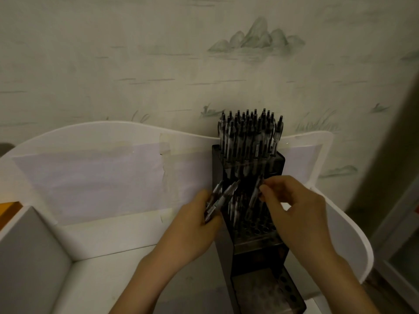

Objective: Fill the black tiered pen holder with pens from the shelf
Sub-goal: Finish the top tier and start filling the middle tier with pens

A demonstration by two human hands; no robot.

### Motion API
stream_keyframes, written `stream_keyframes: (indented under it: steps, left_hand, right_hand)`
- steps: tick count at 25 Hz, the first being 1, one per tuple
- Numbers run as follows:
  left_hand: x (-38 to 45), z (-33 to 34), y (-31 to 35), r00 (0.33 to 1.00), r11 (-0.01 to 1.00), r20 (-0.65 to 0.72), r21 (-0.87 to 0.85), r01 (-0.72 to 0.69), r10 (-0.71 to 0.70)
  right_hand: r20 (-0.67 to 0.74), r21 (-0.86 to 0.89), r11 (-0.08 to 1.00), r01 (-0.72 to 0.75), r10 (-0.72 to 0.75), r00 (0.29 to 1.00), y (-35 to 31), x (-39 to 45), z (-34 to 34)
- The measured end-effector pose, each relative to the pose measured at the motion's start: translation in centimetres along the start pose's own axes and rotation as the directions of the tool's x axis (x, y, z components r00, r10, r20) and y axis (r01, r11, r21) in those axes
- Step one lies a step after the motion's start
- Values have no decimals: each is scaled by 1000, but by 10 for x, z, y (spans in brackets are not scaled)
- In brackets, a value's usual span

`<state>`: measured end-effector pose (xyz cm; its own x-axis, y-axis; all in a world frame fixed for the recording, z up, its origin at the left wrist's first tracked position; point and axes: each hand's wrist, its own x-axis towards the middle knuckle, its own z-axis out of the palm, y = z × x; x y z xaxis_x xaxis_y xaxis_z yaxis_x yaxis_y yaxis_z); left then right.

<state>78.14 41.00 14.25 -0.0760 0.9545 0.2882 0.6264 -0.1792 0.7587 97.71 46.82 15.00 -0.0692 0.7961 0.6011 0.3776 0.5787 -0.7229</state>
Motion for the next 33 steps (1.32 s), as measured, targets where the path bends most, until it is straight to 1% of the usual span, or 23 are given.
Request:
stream_keyframes:
  steps: [3, 7, 11, 13, 17, 19, 21, 22, 23, 24, 26, 27, 30, 33]
  left_hand:
    - [-1, -2, 1, 1000, 1000, 3, -8, 0, 0]
    - [-1, -2, 1, 1000, 1000, -14, -4, -1, 1]
    - [-2, -1, 4, 1000, 1000, -13, -24, -8, 8]
    - [-3, 0, 5, 1000, 999, -22, -36, -12, 11]
    - [-3, 1, 7, 999, 999, -28, -40, -22, 21]
    - [-3, 3, 8, 999, 998, -25, -45, -32, 31]
    - [-4, 5, 9, 999, 998, -20, -45, -41, 40]
    - [-4, 6, 10, 999, 998, -18, -40, -44, 43]
    - [-4, 7, 10, 999, 998, -17, -36, -49, 48]
    - [-4, 9, 11, 998, 998, -15, -35, -55, 55]
    - [-5, 12, 14, 998, 997, -8, -45, -67, 67]
    - [-5, 13, 16, 997, 996, -5, -49, -71, 71]
    - [-5, 16, 19, 997, 996, 5, -50, -73, 73]
    - [-5, 15, 20, 997, 996, 20, -56, -71, 72]
  right_hand:
    - [49, -39, 999, 5, -3, 999, 8, -5, 10]
    - [67, -44, 999, -2, 5, 998, 12, -4, 11]
    - [213, -129, 989, -78, 104, 972, 21, -8, 13]
    - [220, -138, 983, -118, 146, 964, 25, -12, 16]
    - [211, -130, 981, -146, 171, 962, 20, -13, 11]
    - [164, -92, 984, -149, 163, 973, 13, -15, 7]
    - [84, -13, 992, -123, 123, 989, 4, -16, 3]
    - [70, 39, 993, -112, 110, 992, -2, -17, 1]
    - [89, 96, 988, -117, 109, 990, -8, -17, 0]
    - [136, 152, 979, -138, 117, 984, -14, -16, 1]
    - [244, 239, 949, -207, 148, 959, -22, -15, 3]
    - [272, 275, 929, -249, 173, 946, -24, -14, 4]
    - [314, 354, 863, -360, 253, 915, -24, -12, 4]
    - [312, 413, 817, -402, 288, 905, -25, -10, -1]
